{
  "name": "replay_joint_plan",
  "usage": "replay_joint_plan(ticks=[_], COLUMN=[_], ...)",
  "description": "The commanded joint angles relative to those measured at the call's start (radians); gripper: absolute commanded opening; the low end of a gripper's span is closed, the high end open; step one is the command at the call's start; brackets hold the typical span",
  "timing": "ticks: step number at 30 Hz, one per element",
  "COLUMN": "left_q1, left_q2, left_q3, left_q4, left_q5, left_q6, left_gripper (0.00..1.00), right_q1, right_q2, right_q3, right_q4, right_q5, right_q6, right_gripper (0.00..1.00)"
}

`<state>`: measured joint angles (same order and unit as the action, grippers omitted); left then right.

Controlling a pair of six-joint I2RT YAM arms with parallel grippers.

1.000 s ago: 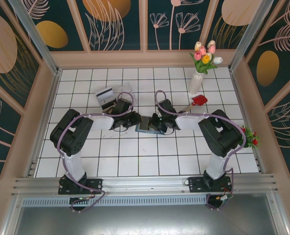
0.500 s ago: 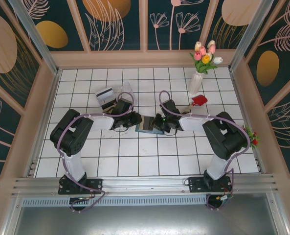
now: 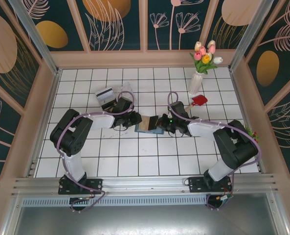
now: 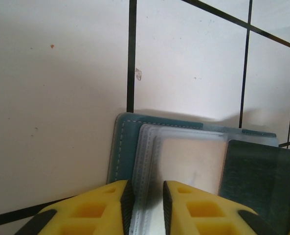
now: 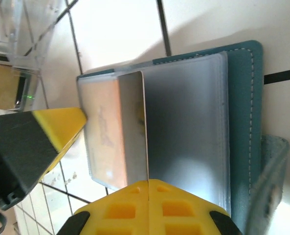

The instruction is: Take the credit cards out of the card holder

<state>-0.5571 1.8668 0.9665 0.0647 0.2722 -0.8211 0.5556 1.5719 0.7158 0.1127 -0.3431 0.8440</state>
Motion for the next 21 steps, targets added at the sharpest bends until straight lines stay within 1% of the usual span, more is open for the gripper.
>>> replay_joint_plan(ticks=[1,2,6,10,15,21], left_q1=[0.002,0.003,0.006,0.015,0.038,0.047], left_q2=[-0.017,-0.024,-0.072,-0.121,-0.188,-0.272], left_q3=[0.035,0.046,0.067,0.071,0.039,0.011], left_q4=[-0.149,-0.163,-0.189,-0.181,-0.102,0.012], left_q5=[-0.05,-0.053,-0.068,-0.035,0.073,0.2], left_q6=[0.025,0.029,0.037,0.033,-0.013,-0.085], left_gripper=[0.33,0.36,0.48,0.59,0.71,0.82], right_q1=[-0.003,-0.034,-0.058,-0.08,-0.106,-0.138], right_q2=[-0.042,-0.051,-0.094,-0.129,-0.16,-0.19], right_q3=[-0.033,-0.042,-0.082,-0.113,-0.16,-0.196], right_q4=[0.082,0.097,0.158,0.229,0.39,0.625], right_q5=[-0.057,-0.067,-0.099,-0.144,-0.229,-0.313], right_q6=[-0.029,-0.029,-0.017,-0.005,0.046,0.153], right_gripper=[0.0,0.0,0.0,0.0,0.0,0.0])
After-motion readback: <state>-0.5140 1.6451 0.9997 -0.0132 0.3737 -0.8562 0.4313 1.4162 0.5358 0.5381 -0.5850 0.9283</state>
